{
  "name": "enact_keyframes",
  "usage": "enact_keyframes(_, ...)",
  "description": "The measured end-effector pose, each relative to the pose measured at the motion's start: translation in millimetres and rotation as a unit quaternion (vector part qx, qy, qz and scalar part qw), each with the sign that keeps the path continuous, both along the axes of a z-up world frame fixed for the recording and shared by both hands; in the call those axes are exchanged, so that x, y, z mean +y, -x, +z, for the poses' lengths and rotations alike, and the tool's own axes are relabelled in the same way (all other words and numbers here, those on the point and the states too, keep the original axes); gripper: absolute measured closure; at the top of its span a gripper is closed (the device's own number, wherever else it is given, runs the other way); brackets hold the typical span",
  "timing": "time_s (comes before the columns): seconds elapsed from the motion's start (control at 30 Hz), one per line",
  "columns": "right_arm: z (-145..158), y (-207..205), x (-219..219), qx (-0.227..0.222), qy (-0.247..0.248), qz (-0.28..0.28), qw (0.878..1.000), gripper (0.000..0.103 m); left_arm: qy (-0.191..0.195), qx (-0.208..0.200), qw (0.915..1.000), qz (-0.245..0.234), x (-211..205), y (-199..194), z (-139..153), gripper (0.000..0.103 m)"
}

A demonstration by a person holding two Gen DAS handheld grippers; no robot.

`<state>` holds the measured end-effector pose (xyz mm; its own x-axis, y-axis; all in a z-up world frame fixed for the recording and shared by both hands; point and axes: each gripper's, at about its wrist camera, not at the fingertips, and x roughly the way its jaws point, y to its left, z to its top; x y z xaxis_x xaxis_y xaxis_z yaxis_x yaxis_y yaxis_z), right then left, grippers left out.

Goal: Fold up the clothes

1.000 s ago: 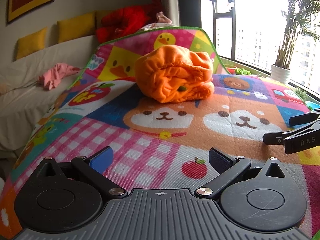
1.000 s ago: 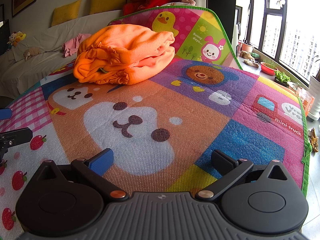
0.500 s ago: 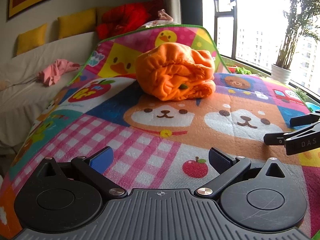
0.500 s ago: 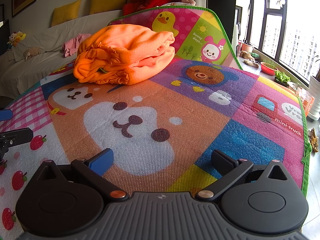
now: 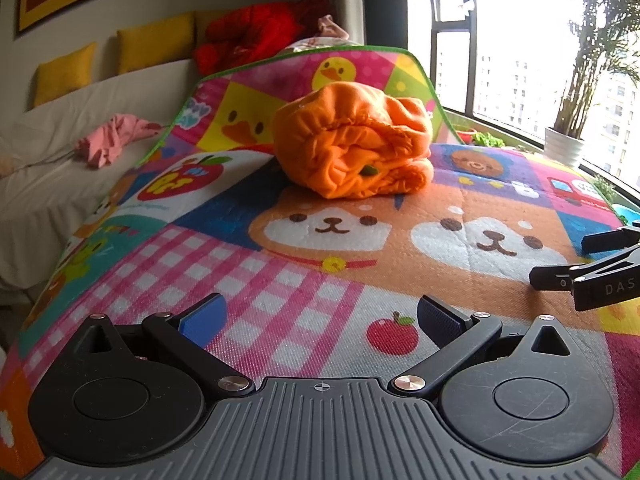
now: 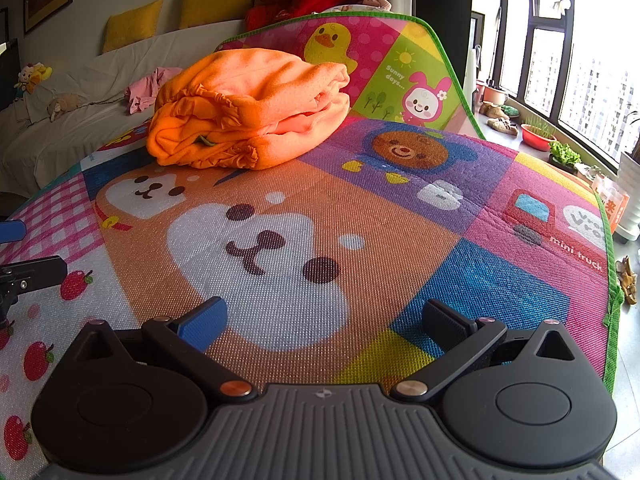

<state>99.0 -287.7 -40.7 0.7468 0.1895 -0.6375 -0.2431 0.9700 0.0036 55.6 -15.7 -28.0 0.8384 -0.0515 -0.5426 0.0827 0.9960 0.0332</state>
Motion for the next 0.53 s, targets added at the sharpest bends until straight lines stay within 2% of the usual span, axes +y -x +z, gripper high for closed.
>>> enact_keyframes(0.53,0.0,-0.1,-0.2,0.000,0.000,0.000,1.000,0.000,0.001,-0.005,1.0000,-0.001,0.0,1.4,0.3,0.000)
